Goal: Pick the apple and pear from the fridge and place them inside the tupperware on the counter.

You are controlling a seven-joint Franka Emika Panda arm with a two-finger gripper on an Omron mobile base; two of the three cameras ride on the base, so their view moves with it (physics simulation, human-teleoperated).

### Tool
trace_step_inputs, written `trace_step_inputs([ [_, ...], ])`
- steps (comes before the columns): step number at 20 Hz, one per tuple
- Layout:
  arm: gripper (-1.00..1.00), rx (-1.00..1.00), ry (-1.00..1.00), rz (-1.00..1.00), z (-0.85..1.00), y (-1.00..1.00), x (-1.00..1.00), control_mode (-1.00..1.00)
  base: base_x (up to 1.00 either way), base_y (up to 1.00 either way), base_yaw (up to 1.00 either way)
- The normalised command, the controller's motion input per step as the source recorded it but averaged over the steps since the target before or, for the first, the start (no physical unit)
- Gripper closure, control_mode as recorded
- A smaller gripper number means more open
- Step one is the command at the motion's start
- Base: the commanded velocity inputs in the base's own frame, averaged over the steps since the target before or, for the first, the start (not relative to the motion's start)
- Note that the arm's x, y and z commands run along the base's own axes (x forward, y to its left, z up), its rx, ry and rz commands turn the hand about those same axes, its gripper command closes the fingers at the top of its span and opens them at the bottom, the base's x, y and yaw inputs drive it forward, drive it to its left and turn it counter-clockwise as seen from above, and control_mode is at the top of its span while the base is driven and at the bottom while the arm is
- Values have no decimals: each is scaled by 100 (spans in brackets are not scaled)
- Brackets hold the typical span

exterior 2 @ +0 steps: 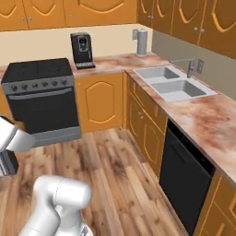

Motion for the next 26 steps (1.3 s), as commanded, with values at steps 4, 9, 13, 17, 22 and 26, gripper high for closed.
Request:
trace_step_inputs([
  [4,100,0,0,0,0,0,0,100,82,-30,-7],
  [9,100,0,0,0,0,0,0,100,96,-3,29],
  [13,100,0,0,0,0,0,0,100,100,-2,66],
  [17,100,0,0,0,0,0,0,100,100,-22,86],
  [22,100,0,0,0,0,0,0,100,95,-67,76],
  [26,100,0,0,0,0,0,0,100,87,-82,70],
])
